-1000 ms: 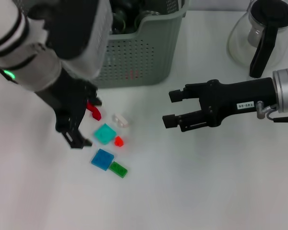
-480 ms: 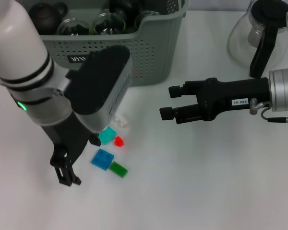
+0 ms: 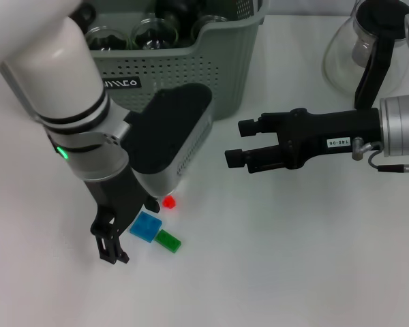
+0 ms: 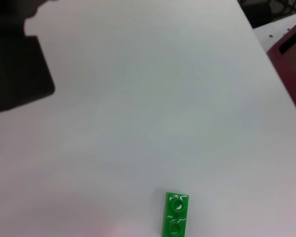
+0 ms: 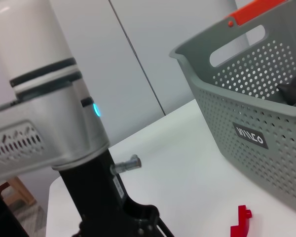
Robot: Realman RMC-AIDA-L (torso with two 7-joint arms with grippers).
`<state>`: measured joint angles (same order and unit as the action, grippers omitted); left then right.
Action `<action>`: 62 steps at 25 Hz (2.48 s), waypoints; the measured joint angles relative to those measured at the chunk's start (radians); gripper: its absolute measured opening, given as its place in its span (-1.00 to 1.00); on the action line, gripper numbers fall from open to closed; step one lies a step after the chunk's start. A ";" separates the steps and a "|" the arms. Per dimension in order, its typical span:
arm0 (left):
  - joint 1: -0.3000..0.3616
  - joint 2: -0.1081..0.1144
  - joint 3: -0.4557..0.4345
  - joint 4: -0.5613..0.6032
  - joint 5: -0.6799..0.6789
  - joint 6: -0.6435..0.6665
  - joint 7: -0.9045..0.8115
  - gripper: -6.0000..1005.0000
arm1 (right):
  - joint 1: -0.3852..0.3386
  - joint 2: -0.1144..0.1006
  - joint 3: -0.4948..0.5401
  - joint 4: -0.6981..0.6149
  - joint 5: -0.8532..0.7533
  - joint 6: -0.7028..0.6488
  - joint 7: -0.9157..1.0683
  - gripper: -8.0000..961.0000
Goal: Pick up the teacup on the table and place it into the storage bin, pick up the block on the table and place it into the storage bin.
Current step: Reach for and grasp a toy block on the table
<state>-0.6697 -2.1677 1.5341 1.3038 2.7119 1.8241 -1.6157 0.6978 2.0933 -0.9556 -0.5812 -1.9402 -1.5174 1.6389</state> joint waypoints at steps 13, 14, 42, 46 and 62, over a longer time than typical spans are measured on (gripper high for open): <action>-0.040 -0.002 0.031 -0.097 0.001 -0.089 0.023 0.89 | -0.009 -0.001 0.010 0.000 0.001 0.005 -0.001 0.84; -0.039 -0.002 0.032 -0.098 0.001 -0.091 0.023 0.89 | -0.010 -0.001 0.010 0.000 0.001 0.005 -0.001 0.84; -0.027 -0.007 0.058 -0.138 -0.009 -0.150 0.014 0.68 | -0.015 -0.001 0.011 0.000 -0.002 0.017 -0.002 0.84; -0.027 -0.007 0.058 -0.145 -0.009 -0.162 0.014 0.68 | -0.015 -0.001 0.011 0.000 -0.001 0.017 -0.002 0.84; -0.027 -0.006 0.057 -0.166 -0.007 -0.203 0.012 0.50 | -0.016 -0.003 0.011 0.000 0.000 0.019 -0.002 0.84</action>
<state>-0.6969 -2.1736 1.5915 1.1381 2.7053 1.6213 -1.6032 0.6819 2.0908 -0.9449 -0.5814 -1.9404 -1.4985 1.6367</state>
